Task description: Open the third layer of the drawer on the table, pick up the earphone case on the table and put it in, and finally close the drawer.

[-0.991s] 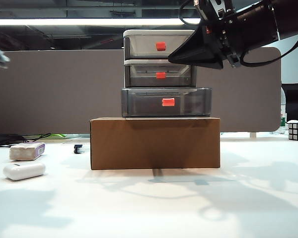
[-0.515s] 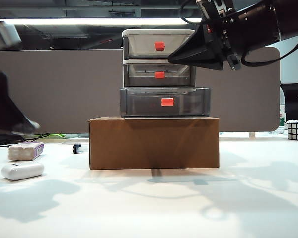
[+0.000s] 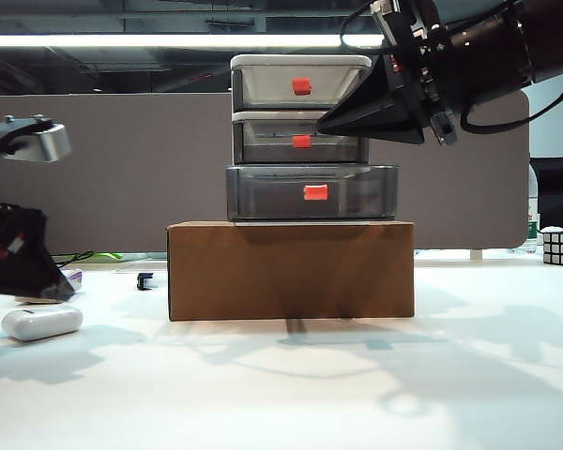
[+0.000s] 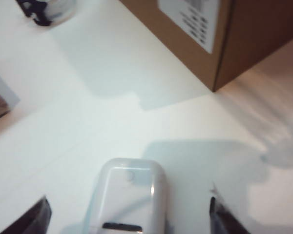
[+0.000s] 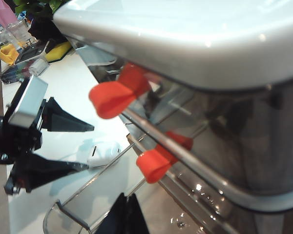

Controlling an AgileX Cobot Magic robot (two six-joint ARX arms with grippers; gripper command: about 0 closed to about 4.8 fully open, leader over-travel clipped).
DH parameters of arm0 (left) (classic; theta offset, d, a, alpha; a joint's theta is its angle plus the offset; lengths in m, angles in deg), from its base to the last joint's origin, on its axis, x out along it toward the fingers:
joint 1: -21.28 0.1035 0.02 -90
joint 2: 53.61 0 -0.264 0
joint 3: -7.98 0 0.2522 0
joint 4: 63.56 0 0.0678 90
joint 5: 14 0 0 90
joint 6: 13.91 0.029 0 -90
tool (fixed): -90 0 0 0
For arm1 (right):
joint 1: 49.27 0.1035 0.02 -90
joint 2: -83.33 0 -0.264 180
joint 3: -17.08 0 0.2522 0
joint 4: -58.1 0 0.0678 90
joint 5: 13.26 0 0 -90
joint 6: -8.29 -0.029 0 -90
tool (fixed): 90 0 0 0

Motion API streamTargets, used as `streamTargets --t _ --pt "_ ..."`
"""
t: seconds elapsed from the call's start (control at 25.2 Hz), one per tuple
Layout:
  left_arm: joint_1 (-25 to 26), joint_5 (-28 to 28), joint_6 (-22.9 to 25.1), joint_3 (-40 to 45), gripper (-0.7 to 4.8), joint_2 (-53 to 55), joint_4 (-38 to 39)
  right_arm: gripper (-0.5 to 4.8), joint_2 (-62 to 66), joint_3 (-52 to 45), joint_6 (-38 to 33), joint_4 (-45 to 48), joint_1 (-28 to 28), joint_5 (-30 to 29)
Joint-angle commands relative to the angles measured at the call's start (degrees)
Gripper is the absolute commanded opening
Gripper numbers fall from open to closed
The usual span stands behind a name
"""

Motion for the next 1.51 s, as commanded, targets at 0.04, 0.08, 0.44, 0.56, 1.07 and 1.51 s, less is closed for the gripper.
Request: streamTargets --t 0.04,0.08,0.44,0.56,1.07,1.51 --pt "4.48 -7.67 -0.46 -1.16 4.08 0.20 -1.09 -0.05 -0.26 0.33 0.24 0.55 0.00 -0.11" --pt "5.07 -8.35 -0.37 -1.16 4.08 0.24 -1.07 -0.05 -0.26 0.33 0.24 0.55 0.00 -0.11" --pt "6.40 -11.17 3.17 -1.16 4.04 6.49 -1.68 -0.05 -0.26 0.33 0.50 0.59 0.00 -0.11" --pt "6.40 -11.06 3.17 -1.20 4.04 8.66 -3.15 -0.05 -0.26 0.33 0.50 0.59 0.00 -0.11" --pt "6.38 -11.56 3.13 -4.39 3.39 16.15 -3.93 -0.05 -0.26 0.33 0.63 0.59 0.00 -0.04" --pt "6.38 -14.99 3.15 -4.39 0.98 16.85 -3.15 -0.06 -0.26 0.33 0.66 0.59 0.00 0.00"
